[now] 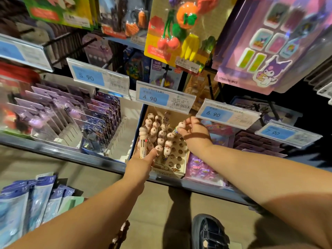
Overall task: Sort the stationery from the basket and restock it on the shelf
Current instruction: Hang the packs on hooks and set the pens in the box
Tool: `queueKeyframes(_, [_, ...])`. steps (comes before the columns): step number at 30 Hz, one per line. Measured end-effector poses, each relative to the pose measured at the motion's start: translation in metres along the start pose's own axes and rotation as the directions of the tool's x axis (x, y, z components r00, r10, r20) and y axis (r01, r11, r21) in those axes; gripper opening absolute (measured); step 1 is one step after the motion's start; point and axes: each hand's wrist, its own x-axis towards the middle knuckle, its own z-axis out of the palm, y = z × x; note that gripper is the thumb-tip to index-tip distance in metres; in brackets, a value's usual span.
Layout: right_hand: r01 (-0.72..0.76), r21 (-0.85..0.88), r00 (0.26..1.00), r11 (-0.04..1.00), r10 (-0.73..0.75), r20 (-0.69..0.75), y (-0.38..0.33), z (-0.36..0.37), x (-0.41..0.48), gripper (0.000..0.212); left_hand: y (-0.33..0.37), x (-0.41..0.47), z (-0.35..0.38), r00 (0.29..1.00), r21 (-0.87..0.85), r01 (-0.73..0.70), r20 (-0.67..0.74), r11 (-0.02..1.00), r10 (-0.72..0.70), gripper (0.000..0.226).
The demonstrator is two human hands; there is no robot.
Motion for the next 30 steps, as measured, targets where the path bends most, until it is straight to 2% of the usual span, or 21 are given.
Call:
queueKeyframes(6, [0.018,0.013,1.000,1.000,-0.018,0.022,0.001,0.008,0.011,0.025,0.004,-0.002,-0.006,0.996,0.022,-0.013,0.093,1.000,0.011,0.026])
queueKeyframes(12, [0.044,-0.225,0.997,0.973,-0.028,0.075,-0.001,0.011,0.015,0.033,0.008,0.000,-0.015,0.989,0.069,-0.014,0.148,0.998,0.004,0.033])
queueKeyframes(15, [0.063,-0.224,0.995,0.973,-0.043,0.095,0.003,0.012,0.013,0.037,0.011,-0.006,-0.015,0.978,0.069,-0.050,0.204,0.996,0.035,0.020])
queueKeyframes(19, [0.097,-0.291,0.981,0.952,-0.041,0.191,0.010,0.014,0.012,0.045,0.012,-0.013,-0.009,0.968,0.086,-0.069,0.248,0.994,0.045,0.008])
queueKeyframes(21, [0.099,-0.199,0.988,0.975,-0.072,0.137,0.010,0.010,0.002,0.040,0.012,-0.016,-0.006,0.957,0.110,-0.072,0.286,0.991,0.037,0.008])
queueKeyframes(23, [0.094,0.023,0.990,0.995,-0.096,0.102,0.006,0.006,-0.015,0.027,0.013,-0.019,-0.003,0.948,0.139,-0.080,0.316,0.987,0.032,0.008])
queueKeyframes(25, [-0.002,0.243,0.983,0.970,-0.043,0.180,0.002,0.003,-0.031,0.015,0.011,-0.022,-0.001,0.938,0.171,-0.096,0.347,0.981,0.031,0.012])
queueKeyframes(27, [-0.062,0.297,0.960,0.953,-0.024,0.278,-0.004,-0.001,-0.042,0.021,0.010,-0.024,0.002,0.919,0.174,-0.094,0.393,0.980,0.018,0.015])
queueKeyframes(30, [-0.054,0.329,0.945,0.943,-0.059,0.322,-0.005,-0.002,-0.048,0.014,0.009,-0.028,0.005,0.899,0.179,-0.085,0.437,0.980,-0.002,0.016])
